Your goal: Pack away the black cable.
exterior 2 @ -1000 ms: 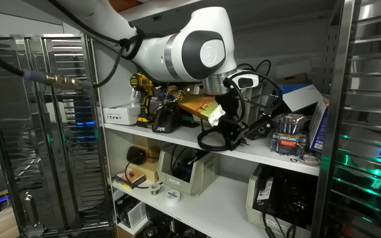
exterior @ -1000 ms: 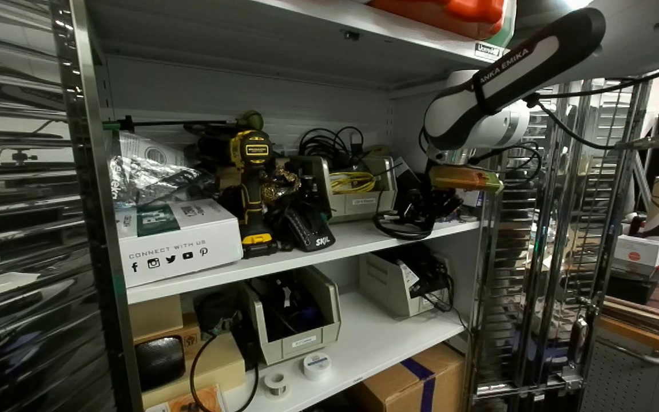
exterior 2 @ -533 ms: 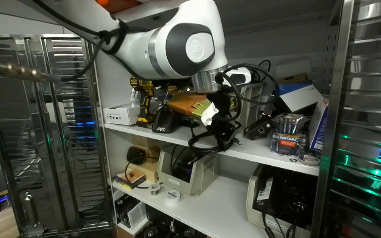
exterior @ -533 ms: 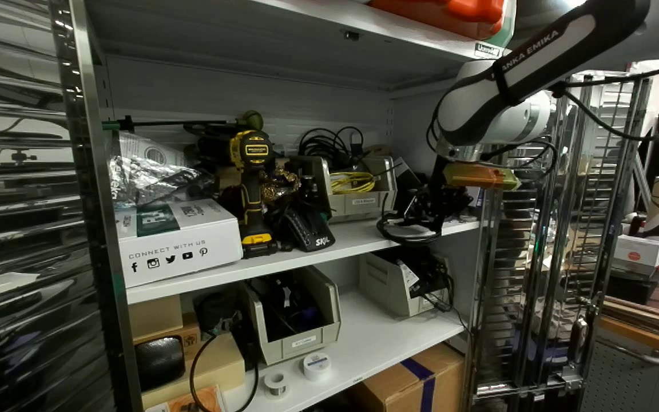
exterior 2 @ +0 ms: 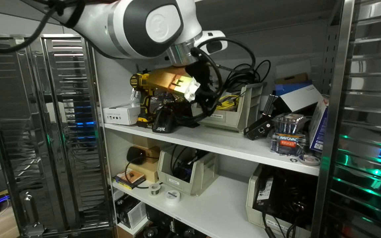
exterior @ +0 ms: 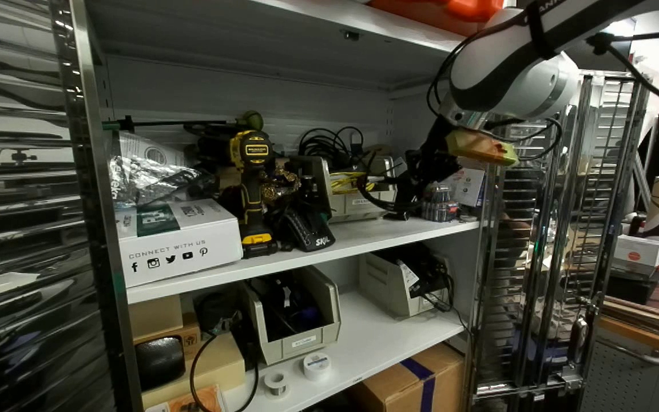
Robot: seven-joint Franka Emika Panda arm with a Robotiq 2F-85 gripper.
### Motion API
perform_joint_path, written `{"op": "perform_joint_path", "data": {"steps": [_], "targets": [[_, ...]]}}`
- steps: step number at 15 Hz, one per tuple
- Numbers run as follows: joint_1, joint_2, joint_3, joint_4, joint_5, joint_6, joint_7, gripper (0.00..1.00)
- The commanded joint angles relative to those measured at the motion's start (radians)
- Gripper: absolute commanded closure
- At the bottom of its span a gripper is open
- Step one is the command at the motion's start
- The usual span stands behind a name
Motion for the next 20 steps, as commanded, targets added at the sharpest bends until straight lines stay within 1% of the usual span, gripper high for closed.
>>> {"op": "perform_joint_path", "data": {"steps": [1,3,5,9,12,15,16,17,19,20], "targets": [[0.02,0.011,0.015,0.054,0.041,0.12,-0.033,0.94],[0.023,0.062,0.021,0.115,0.032,0.191,-0.013,0.94],[0.019,0.137,0.022,0.201,0.007,0.25,0.011,0.94],[0.02,0.307,0.004,0.4,-0.026,0.345,0.06,0.94],[0.031,0.428,-0.027,0.543,-0.072,0.322,0.1,0.94],[0.041,0.527,-0.057,0.655,-0.115,0.298,0.134,0.93],[0.043,0.549,-0.064,0.681,-0.121,0.291,0.143,0.73],[0.042,0.559,-0.066,0.696,-0.123,0.283,0.146,0.63],[0.03,0.546,-0.049,0.698,-0.09,0.252,0.126,0.49],[0.012,0.511,-0.019,0.672,-0.059,0.216,0.103,0.4]]}}
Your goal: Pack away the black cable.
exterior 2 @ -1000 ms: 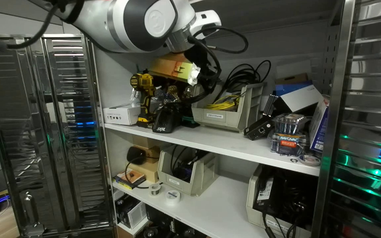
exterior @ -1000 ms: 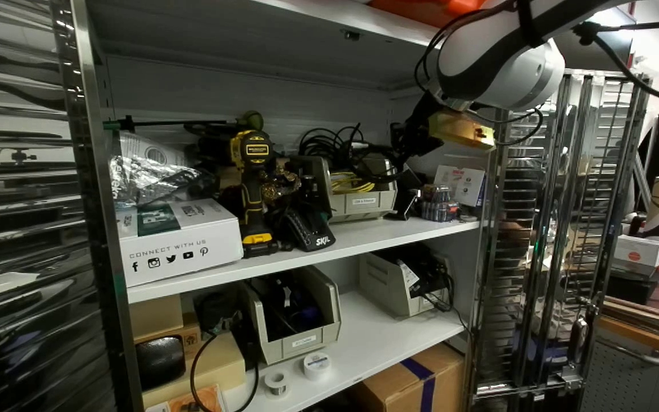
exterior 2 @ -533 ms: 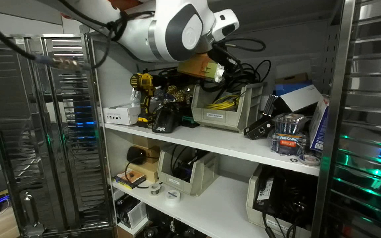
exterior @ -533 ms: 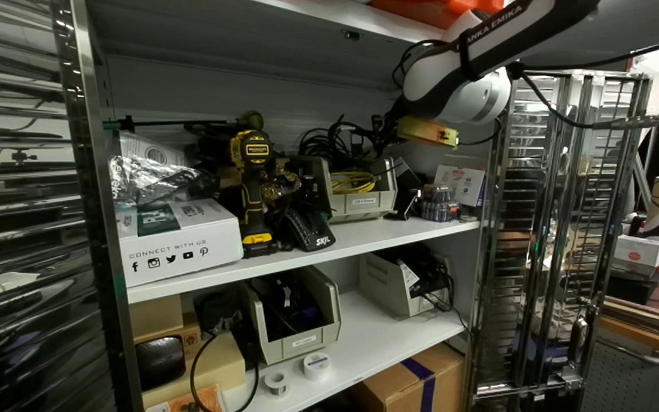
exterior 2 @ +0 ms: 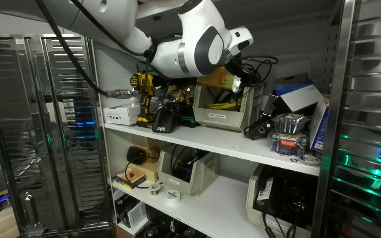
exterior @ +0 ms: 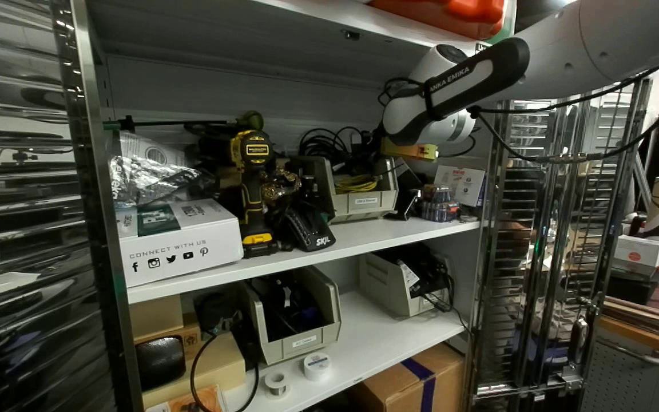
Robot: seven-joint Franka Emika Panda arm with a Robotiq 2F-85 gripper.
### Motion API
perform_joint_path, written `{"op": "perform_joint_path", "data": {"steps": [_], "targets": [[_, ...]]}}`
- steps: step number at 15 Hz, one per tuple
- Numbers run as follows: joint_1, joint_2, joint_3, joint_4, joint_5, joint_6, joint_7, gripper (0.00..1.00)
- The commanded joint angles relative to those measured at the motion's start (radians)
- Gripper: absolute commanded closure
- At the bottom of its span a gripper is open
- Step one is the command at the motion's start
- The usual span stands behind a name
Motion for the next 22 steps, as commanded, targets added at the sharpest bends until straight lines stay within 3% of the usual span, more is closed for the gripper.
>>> {"op": "perform_joint_path", "data": {"steps": [1,5,10,12,16,19,22], "targets": [[-0.028,-0.053,0.051,0.014,0.079,-0.114,-0.033,0.33],[-0.103,-0.248,0.147,-0.209,0.277,-0.198,-0.142,0.02],[-0.124,-0.492,0.096,-0.427,0.433,-0.449,-0.207,0.0],[-0.121,-0.59,0.052,-0.501,0.419,-0.585,-0.183,0.0],[-0.159,-0.777,-0.006,-0.614,0.264,-0.92,-0.12,0.0],[-0.165,-0.847,-0.044,-0.597,0.149,-1.218,-0.101,0.0],[-0.16,-0.861,-0.059,-0.523,0.115,-1.474,-0.139,0.0]]}}
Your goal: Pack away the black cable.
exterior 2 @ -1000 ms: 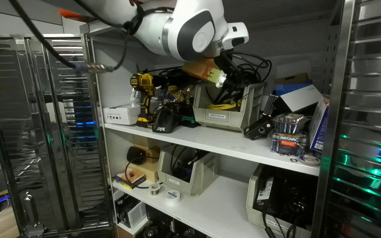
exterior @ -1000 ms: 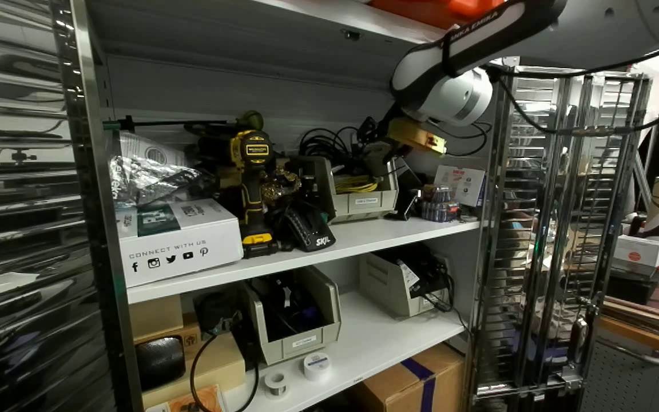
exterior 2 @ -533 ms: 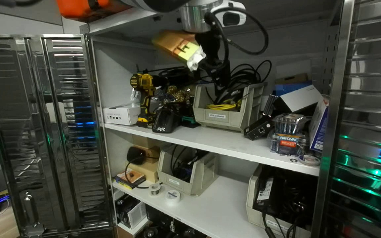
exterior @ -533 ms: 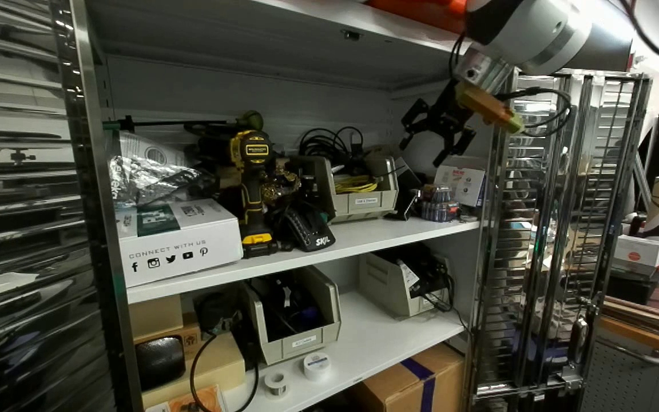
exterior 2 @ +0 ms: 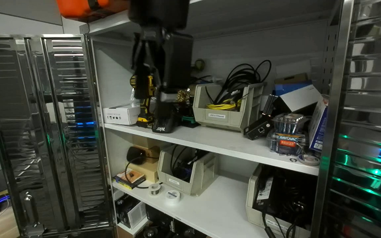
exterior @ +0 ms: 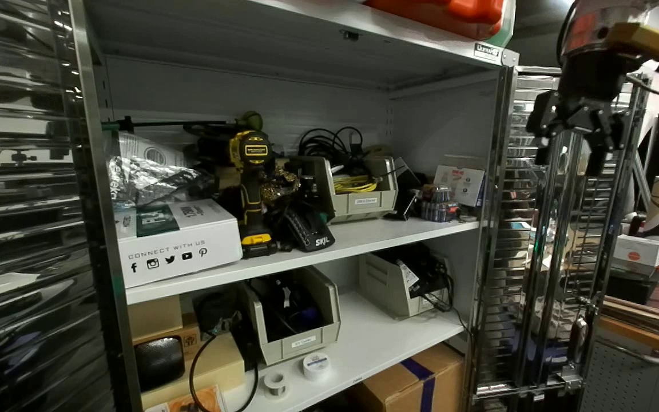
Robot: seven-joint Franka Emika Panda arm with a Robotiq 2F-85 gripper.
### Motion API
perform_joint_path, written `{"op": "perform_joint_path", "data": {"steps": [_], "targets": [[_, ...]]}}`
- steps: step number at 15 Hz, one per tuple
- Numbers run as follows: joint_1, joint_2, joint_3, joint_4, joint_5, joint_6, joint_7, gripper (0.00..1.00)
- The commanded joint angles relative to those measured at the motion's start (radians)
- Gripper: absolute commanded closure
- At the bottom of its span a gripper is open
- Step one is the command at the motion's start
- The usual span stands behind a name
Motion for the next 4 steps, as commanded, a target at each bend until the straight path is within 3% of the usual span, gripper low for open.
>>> {"op": "perform_joint_path", "data": {"steps": [1,4], "targets": [[0.005,-0.013,-0.007,0.012,-0.01,-0.074,-0.002,0.0],[0.005,-0.022,-0.008,0.01,-0.011,-0.091,-0.002,0.0]]}}
